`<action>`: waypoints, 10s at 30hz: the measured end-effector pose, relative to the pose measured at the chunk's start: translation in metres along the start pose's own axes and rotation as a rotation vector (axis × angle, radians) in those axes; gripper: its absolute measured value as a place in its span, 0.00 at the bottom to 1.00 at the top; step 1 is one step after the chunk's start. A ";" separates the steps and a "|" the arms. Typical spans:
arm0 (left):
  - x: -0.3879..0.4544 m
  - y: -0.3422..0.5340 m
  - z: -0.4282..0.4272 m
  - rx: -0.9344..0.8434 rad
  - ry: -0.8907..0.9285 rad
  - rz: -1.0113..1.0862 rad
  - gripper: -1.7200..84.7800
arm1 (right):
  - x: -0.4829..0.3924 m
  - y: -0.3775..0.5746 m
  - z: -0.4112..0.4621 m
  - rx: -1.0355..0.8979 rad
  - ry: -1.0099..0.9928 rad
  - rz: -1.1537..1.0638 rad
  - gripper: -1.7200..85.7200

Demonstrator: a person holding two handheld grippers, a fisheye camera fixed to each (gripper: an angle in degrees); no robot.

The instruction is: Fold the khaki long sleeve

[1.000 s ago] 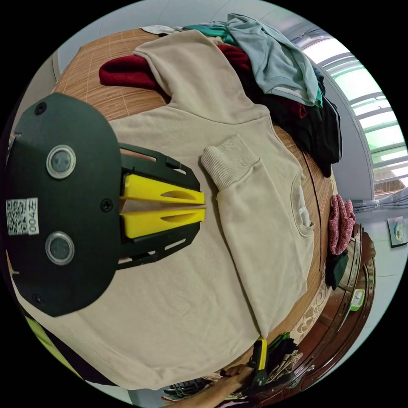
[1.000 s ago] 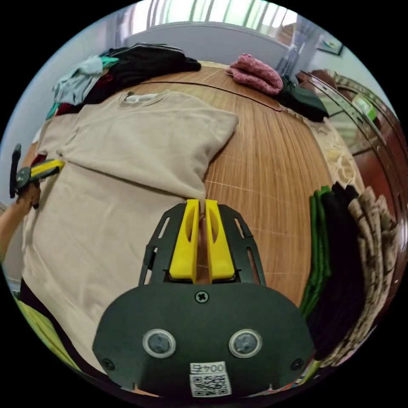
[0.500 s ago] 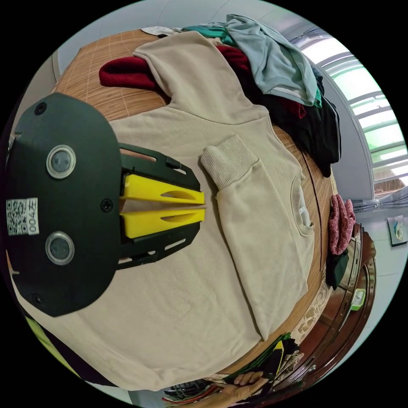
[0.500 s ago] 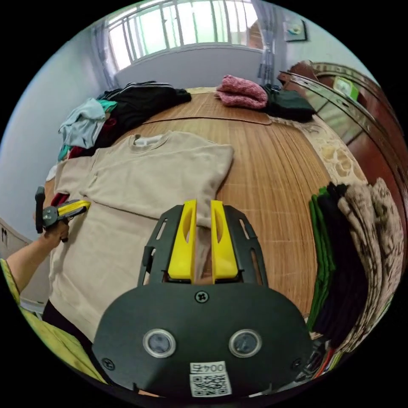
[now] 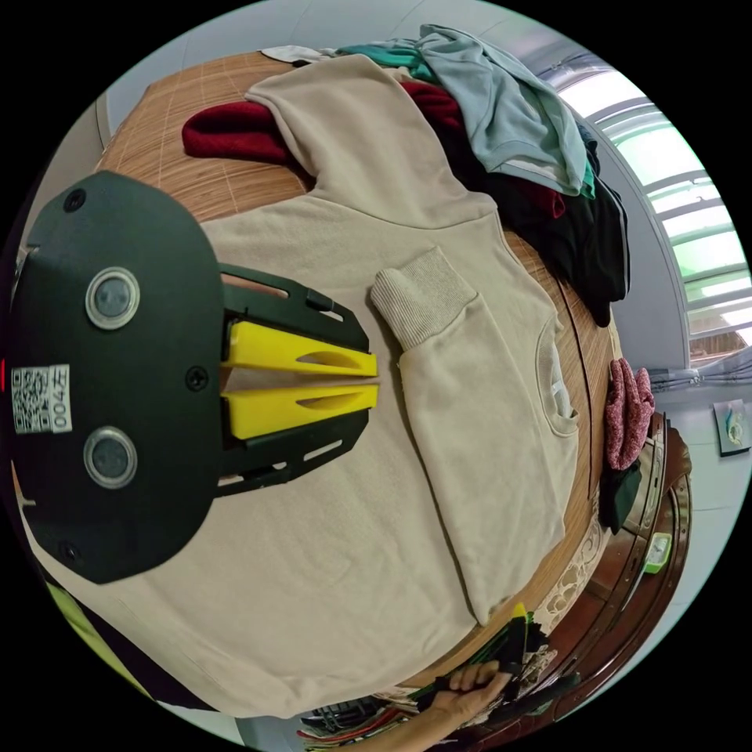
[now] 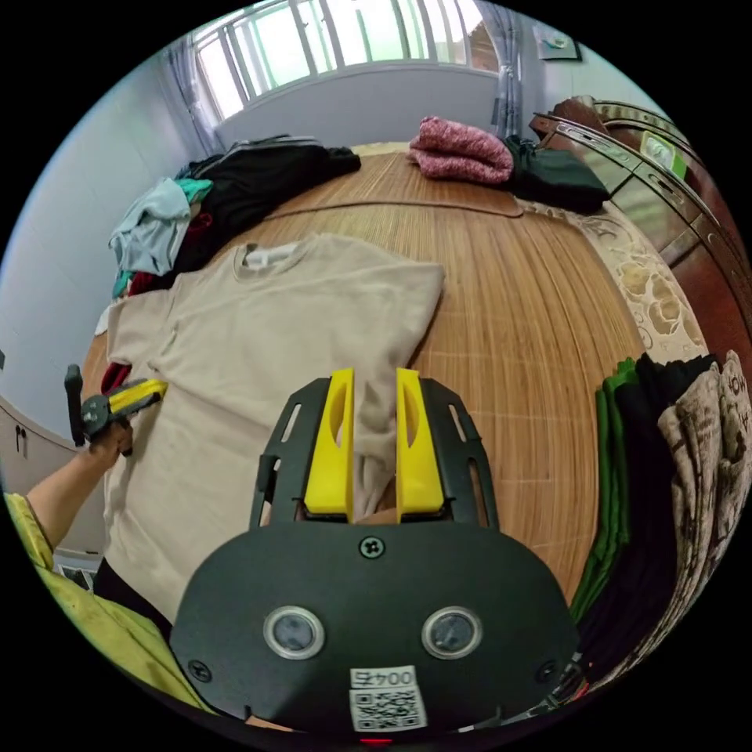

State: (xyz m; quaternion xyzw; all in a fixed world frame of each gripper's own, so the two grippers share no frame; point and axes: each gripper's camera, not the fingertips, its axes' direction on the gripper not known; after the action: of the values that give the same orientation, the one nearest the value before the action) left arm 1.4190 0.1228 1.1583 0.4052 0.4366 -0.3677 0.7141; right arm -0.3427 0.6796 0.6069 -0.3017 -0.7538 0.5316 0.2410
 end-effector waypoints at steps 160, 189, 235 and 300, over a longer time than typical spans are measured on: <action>-0.014 0.055 -0.180 -0.050 0.003 0.073 0.11 | -0.057 0.121 -0.091 0.127 0.139 -0.057 0.05; -0.020 0.056 -0.153 -0.042 0.069 0.042 0.11 | 0.151 -0.146 -0.012 -0.073 -0.172 0.351 0.13; 0.010 0.236 0.021 -0.035 0.082 0.042 0.11 | -0.128 0.065 0.111 -0.501 0.001 -0.099 0.13; -0.610 0.323 -0.097 0.681 0.204 -0.518 0.05 | -0.143 0.079 0.185 -0.646 -0.019 -0.112 0.12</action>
State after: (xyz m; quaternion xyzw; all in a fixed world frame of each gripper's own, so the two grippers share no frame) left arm 1.4592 0.4439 1.7753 0.5288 0.4460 -0.6157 0.3773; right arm -0.3531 0.4771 0.4672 -0.3157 -0.9011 0.2538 0.1550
